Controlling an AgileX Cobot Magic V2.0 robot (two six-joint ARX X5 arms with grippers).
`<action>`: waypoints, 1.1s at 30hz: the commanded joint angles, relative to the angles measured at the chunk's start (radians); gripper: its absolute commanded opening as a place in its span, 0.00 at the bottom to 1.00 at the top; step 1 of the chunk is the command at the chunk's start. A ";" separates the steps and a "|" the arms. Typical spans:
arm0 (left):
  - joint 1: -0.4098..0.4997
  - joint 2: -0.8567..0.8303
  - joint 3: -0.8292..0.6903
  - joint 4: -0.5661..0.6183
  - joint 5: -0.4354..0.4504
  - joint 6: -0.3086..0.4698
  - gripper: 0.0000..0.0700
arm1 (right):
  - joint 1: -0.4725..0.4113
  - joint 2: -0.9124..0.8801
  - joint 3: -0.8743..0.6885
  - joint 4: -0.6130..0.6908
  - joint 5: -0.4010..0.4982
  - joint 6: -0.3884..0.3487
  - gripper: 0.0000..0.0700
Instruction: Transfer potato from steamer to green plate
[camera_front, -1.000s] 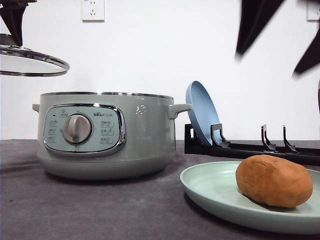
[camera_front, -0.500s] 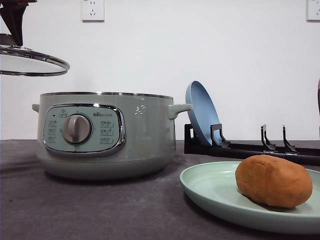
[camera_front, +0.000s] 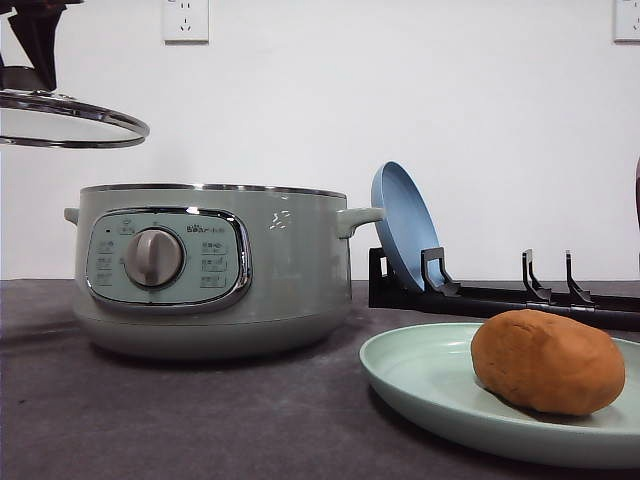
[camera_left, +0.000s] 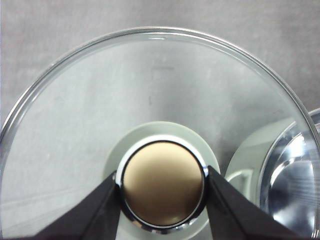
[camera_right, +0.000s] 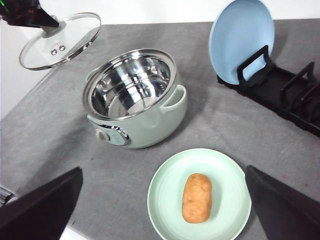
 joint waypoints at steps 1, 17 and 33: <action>-0.009 -0.018 0.049 0.035 0.004 -0.003 0.00 | 0.009 0.005 0.016 0.010 0.015 -0.023 0.94; -0.231 -0.018 0.049 0.039 0.004 -0.021 0.00 | 0.009 0.005 0.016 0.019 0.048 -0.055 0.94; -0.439 -0.018 0.048 0.028 0.029 0.003 0.00 | 0.009 0.005 0.016 0.019 0.069 -0.065 0.94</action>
